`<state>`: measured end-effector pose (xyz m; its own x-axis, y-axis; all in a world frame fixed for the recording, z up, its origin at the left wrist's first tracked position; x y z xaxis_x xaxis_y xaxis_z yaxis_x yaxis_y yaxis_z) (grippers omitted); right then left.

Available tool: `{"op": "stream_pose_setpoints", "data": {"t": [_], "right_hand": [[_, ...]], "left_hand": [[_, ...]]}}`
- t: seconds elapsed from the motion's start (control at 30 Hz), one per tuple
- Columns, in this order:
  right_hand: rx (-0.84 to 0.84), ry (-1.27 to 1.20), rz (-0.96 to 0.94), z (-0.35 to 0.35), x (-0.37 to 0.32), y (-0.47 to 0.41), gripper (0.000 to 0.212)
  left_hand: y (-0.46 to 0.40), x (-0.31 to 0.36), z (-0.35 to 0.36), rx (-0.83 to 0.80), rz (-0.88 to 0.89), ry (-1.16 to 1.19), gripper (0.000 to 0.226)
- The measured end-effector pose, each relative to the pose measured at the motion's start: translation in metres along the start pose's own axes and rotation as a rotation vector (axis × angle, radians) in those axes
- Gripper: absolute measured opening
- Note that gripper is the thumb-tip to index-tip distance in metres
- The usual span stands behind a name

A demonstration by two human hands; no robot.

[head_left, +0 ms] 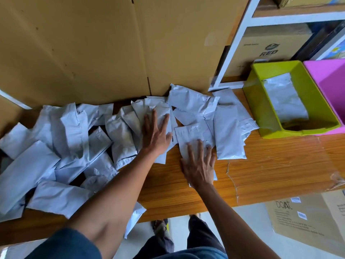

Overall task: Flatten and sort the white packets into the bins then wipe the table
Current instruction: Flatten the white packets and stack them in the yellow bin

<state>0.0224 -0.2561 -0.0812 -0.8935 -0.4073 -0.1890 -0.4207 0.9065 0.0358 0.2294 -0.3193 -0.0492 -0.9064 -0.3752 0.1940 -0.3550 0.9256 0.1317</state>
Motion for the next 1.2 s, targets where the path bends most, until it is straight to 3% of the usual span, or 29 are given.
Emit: {"op": "stream_pose_setpoints", "data": {"t": [0.23,0.6,0.83,1.2], "right_hand": [[0.023,-0.022,0.0,0.001,-0.007,-0.005,0.056],[0.19,-0.089,0.03,-0.045,-0.026,-0.012,0.067],[0.316,-0.081,0.037,-0.097,-0.03,-0.01,0.053],[0.5,-0.016,0.138,-0.181,0.033,0.01,0.053]], "left_hand": [[0.011,0.003,-0.002,0.046,0.039,0.036,0.077],[0.055,0.005,-0.028,0.14,0.089,0.152,0.073],[0.081,0.015,-0.059,0.221,0.128,0.174,0.071],[0.104,0.092,-0.107,0.294,0.242,0.236,0.07]]}}
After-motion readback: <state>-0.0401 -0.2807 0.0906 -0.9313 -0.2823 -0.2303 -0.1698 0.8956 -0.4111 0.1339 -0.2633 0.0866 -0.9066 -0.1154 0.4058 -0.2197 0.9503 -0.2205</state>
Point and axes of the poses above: each hand's wrist, its own y-axis away from the middle knuckle, its own z-axis out of the palm, x = y × z, the point moved 9 cm from there along -y, towards the middle knuckle, and after that the axes turned 10 degrees about -z, right-handed, at the moved point
